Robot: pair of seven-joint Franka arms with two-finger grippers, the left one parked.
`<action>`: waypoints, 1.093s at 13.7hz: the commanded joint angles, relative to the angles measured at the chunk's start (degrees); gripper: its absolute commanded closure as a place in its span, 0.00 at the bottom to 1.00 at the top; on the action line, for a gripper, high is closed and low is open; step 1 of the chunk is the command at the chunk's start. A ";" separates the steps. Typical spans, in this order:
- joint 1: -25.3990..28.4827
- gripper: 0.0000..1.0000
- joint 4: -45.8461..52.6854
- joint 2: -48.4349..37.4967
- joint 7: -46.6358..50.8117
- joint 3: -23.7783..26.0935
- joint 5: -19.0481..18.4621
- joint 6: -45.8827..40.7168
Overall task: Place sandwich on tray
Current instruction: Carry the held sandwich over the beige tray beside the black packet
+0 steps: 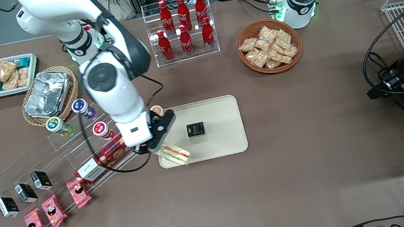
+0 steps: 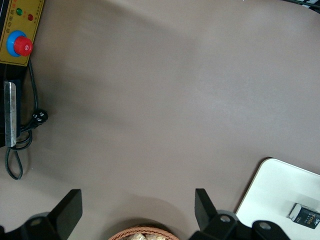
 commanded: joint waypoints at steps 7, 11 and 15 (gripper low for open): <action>5.82 0.75 -2.40 9.52 -1.65 -0.74 -3.69 13.27; 7.15 0.60 -5.38 12.08 -1.47 -0.83 -3.86 20.49; 8.73 0.00 -6.10 12.61 -1.30 -0.83 -3.86 22.17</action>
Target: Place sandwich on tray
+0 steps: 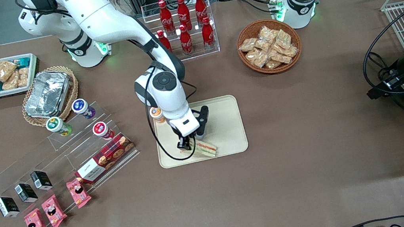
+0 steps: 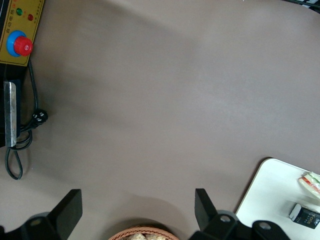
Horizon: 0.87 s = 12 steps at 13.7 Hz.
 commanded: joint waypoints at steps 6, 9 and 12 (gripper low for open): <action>-0.93 0.00 -0.53 -6.32 6.53 -1.36 0.27 -7.73; -3.30 0.00 -0.35 -11.07 7.17 -2.06 0.27 -14.44; -6.72 0.00 0.08 -15.64 7.08 -2.42 0.44 -19.87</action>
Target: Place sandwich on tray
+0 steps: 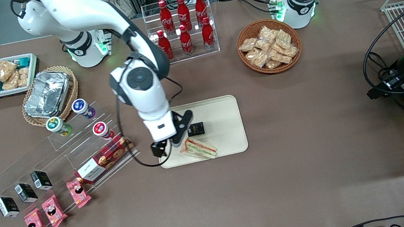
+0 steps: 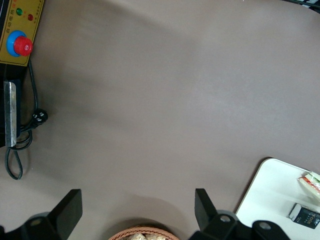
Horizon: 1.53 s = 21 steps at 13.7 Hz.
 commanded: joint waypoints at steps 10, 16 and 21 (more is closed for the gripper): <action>-24.74 0.00 4.27 -14.81 0.88 -0.23 10.70 -26.16; -35.39 0.00 4.53 -18.76 4.28 0.30 13.61 -31.08; -35.84 0.00 10.32 -18.95 19.06 3.98 7.82 -38.02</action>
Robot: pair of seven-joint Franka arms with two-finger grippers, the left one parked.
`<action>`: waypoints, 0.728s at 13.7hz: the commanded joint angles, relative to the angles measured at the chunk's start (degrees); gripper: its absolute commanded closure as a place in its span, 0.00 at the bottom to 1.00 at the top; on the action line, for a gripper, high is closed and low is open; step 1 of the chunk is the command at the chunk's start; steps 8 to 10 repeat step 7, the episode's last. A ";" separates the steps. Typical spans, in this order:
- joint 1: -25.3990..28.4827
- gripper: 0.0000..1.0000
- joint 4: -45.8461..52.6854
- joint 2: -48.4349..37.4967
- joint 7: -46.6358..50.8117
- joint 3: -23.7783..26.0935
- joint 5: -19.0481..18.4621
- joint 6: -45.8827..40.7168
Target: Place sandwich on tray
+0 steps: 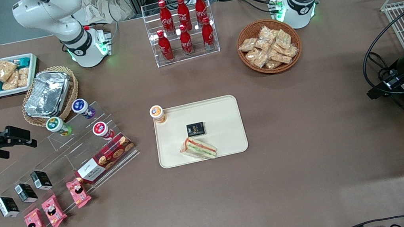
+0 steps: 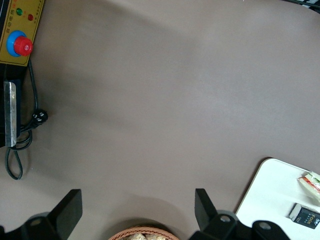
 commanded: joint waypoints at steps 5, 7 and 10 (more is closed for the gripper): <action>-10.76 0.00 6.70 -0.09 14.50 17.35 -6.27 -8.61; -14.40 0.00 7.24 -0.09 14.59 22.39 -9.01 -8.61; -14.40 0.00 7.24 -0.09 14.59 22.39 -9.01 -8.61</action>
